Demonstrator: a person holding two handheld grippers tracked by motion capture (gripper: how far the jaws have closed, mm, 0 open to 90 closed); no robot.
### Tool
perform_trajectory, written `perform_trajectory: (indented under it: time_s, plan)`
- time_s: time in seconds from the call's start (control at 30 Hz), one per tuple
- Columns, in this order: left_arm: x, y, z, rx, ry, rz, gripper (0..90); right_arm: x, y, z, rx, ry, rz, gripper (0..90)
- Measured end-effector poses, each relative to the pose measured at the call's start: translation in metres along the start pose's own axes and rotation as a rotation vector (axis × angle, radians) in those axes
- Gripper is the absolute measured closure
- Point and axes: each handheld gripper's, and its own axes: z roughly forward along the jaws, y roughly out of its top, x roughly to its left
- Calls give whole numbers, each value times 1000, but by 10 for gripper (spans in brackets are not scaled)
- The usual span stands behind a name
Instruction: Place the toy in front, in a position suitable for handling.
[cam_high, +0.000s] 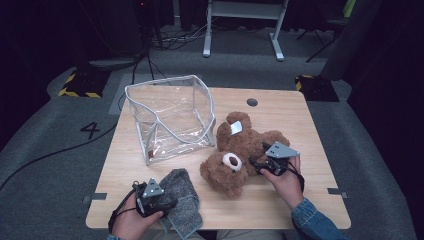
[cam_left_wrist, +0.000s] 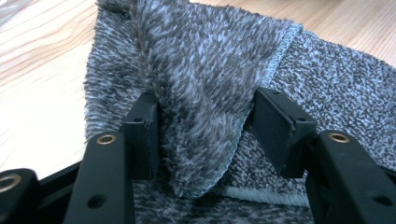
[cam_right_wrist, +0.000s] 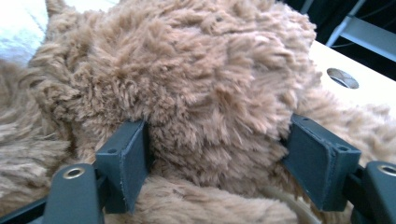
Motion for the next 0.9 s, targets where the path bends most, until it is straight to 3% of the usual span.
perform_trajectory:
  time_s: [0.1, 0.2, 0.33, 0.37, 0.4, 0.43, 0.5, 0.53, 0.57, 0.6, 0.63, 0.67, 0.73, 0.77, 0.83, 0.87, 0.9]
  plan:
    - [-2, 2, 4, -1, -12, -6, 448, 3, 0, 12, -1, -43, 56, 264]
    - [-4, 4, 7, -15, -10, -11, 449, 3, 1, 15, -6, -51, 69, 266]
    - [-10, 8, 13, -25, -23, -13, 451, 3, 9, -2, -35, -36, 65, 278]
    - [-15, 10, 16, -22, -26, -8, 456, 8, 13, -23, -53, 11, 62, 282]
    - [-15, 10, 16, -22, -26, -8, 456, 8, 13, -23, -53, 11, 62, 282]
    - [-19, 11, 18, -19, -53, -13, 456, 13, 13, -33, -64, 37, 65, 299]
    - [-23, 14, 20, -17, -54, 2, 463, 25, 11, -50, -67, 98, 72, 359]
    - [-31, 16, 23, -7, -74, 0, 472, 41, 7, -64, -54, 197, 55, 396]
    - [-35, 18, 25, 1, -76, 6, 476, 51, 5, -68, -44, 241, 41, 398]
    - [-35, 18, 25, 1, -76, 6, 480, 51, 5, -68, -44, 241, 41, 398]
    - [-39, 21, 28, 4, -91, 24, 481, 71, 2, -70, -34, 347, 14, 404]
    - [-44, 23, 29, 10, -100, 29, 481, 71, 2, -70, -34, 347, 14, 404]
    - [-50, 26, 33, 11, -103, 58, 480, 97, 3, -65, -31, 452, -13, 413]
    - [-55, 27, 34, 31, -106, 49, 480, 97, 3, -65, -31, 452, -13, 413]
    - [-60, 30, 38, 27, -128, 97, 471, 113, 4, -56, -17, 512, -47, 427]
    - [-65, 30, 39, 29, -142, 106, 469, 122, 4, -47, 6, 540, -58, 427]
    - [-65, 30, 39, 29, -142, 106, 468, 122, 4, -47, 6, 540, -58, 427]
